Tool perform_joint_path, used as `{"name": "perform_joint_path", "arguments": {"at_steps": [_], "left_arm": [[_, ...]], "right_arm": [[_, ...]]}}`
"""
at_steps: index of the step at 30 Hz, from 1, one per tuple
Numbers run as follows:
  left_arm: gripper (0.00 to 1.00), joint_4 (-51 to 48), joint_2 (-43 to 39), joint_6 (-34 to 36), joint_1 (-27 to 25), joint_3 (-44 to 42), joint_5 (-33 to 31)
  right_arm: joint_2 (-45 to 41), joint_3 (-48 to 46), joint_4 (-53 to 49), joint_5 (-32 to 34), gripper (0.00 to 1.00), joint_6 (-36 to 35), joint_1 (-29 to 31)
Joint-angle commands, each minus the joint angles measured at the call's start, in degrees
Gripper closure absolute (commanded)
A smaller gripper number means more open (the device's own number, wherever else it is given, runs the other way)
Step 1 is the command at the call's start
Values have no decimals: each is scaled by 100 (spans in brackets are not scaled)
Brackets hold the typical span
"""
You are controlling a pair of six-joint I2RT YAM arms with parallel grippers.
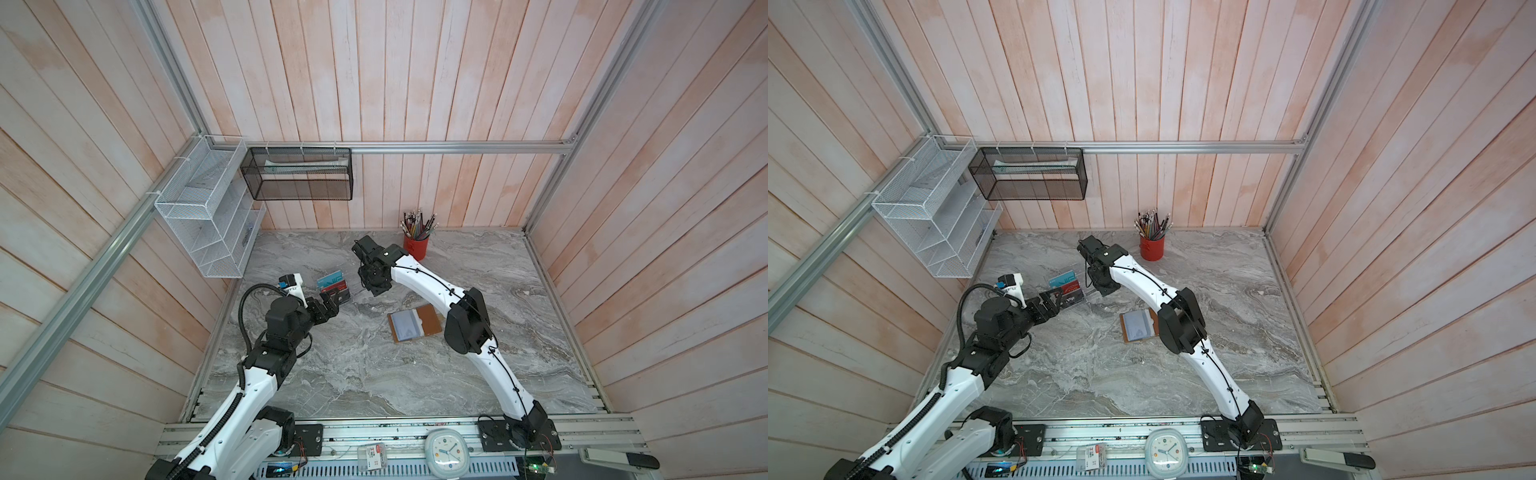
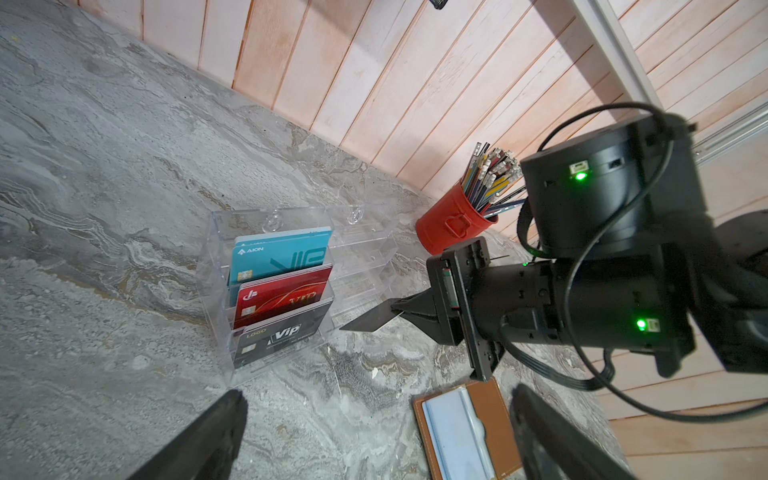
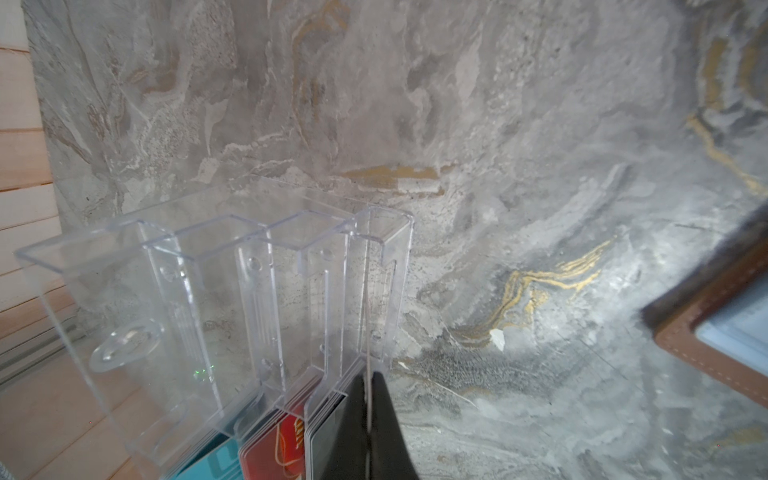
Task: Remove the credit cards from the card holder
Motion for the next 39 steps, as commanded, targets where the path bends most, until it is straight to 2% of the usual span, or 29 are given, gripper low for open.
{"name": "perform_joint_path", "arguments": {"at_steps": [1, 12, 28, 34, 39], "left_arm": [[0, 119, 31, 133, -15, -111, 92], [0, 161, 81, 172, -14, -112, 207], [0, 128, -17, 203, -1, -155, 198], [0, 132, -6, 205, 0, -138, 207], [0, 132, -42, 203, 0, -155, 198]], "right_arm": [[145, -88, -40, 55, 100, 201, -18], [134, -161, 79, 107, 100, 507, 5], [-133, -285, 19, 197, 100, 349, 17], [-431, -679, 254, 281, 100, 350, 5], [-357, -490, 132, 290, 100, 365, -18]]}}
